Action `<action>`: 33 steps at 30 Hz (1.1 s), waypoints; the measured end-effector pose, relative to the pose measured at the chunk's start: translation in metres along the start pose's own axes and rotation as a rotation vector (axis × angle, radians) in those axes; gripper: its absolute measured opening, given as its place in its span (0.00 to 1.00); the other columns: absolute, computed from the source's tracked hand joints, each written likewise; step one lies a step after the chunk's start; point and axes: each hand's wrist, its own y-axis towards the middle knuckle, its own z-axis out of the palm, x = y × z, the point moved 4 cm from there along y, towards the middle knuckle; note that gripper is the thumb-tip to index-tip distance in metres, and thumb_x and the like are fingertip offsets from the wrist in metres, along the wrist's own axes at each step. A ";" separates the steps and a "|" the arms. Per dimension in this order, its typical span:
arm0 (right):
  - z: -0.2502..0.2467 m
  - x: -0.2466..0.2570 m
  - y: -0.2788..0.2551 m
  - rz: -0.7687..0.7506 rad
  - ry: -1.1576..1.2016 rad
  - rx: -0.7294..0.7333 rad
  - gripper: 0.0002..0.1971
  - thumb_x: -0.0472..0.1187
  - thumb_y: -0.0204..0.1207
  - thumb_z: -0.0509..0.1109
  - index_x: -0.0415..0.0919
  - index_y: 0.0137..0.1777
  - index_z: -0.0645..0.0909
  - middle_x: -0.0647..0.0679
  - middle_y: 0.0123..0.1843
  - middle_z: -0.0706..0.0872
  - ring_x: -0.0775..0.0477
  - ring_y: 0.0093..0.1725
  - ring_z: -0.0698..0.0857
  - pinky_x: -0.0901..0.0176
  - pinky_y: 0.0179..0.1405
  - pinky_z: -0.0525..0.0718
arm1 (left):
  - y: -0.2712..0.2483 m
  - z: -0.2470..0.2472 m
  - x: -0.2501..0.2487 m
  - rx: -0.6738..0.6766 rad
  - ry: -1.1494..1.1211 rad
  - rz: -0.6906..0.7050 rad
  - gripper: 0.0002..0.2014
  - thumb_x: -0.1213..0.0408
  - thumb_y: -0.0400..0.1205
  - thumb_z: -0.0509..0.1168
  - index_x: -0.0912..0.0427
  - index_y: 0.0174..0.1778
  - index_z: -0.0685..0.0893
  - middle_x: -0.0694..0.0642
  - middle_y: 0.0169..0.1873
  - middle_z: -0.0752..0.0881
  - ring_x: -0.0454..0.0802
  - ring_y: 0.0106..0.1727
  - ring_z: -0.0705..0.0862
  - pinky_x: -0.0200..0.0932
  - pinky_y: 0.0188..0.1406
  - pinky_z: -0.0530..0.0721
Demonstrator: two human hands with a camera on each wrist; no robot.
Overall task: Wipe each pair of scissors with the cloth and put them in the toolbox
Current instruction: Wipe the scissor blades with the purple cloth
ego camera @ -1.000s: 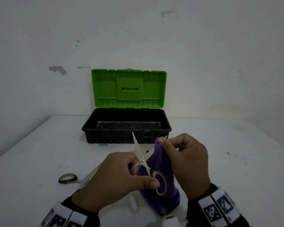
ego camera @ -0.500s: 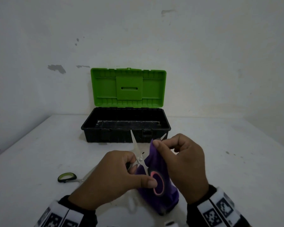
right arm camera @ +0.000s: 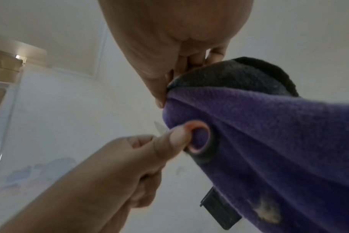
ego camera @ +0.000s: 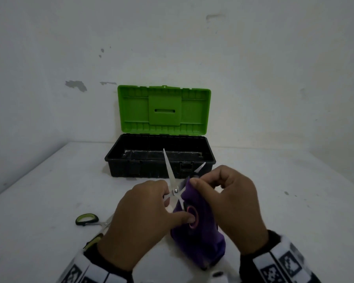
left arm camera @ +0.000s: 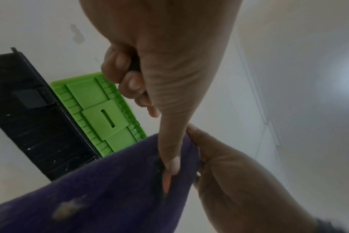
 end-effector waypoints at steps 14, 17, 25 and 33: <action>0.022 -0.003 0.003 0.070 -0.013 -0.065 0.10 0.44 0.72 0.79 0.50 0.32 0.82 0.58 0.29 0.85 0.60 0.36 0.85 0.75 0.32 0.80 | -0.003 0.004 -0.004 -0.111 0.237 0.026 0.23 0.33 0.73 0.65 0.44 0.35 0.63 0.41 0.30 0.66 0.37 0.28 0.65 0.31 0.26 0.60; 0.023 0.000 0.002 0.078 0.015 -0.049 0.10 0.44 0.72 0.79 0.49 0.32 0.83 0.58 0.29 0.85 0.60 0.35 0.85 0.74 0.31 0.80 | -0.001 0.008 -0.002 -0.110 0.214 0.022 0.21 0.34 0.73 0.66 0.44 0.38 0.66 0.41 0.29 0.66 0.37 0.27 0.65 0.29 0.26 0.61; 0.020 -0.010 0.006 0.123 -0.025 -0.060 0.11 0.45 0.72 0.78 0.50 0.31 0.82 0.59 0.27 0.84 0.62 0.34 0.84 0.74 0.31 0.79 | 0.000 0.015 0.002 -0.122 0.236 0.072 0.22 0.30 0.72 0.64 0.44 0.39 0.66 0.42 0.31 0.65 0.38 0.27 0.64 0.32 0.24 0.59; 0.012 -0.019 0.009 0.140 -0.065 -0.104 0.11 0.46 0.73 0.78 0.50 0.31 0.82 0.59 0.26 0.84 0.62 0.34 0.84 0.75 0.30 0.78 | 0.001 0.014 0.004 -0.099 0.182 0.172 0.28 0.33 0.56 0.72 0.46 0.29 0.63 0.43 0.22 0.62 0.36 0.21 0.52 0.27 0.22 0.50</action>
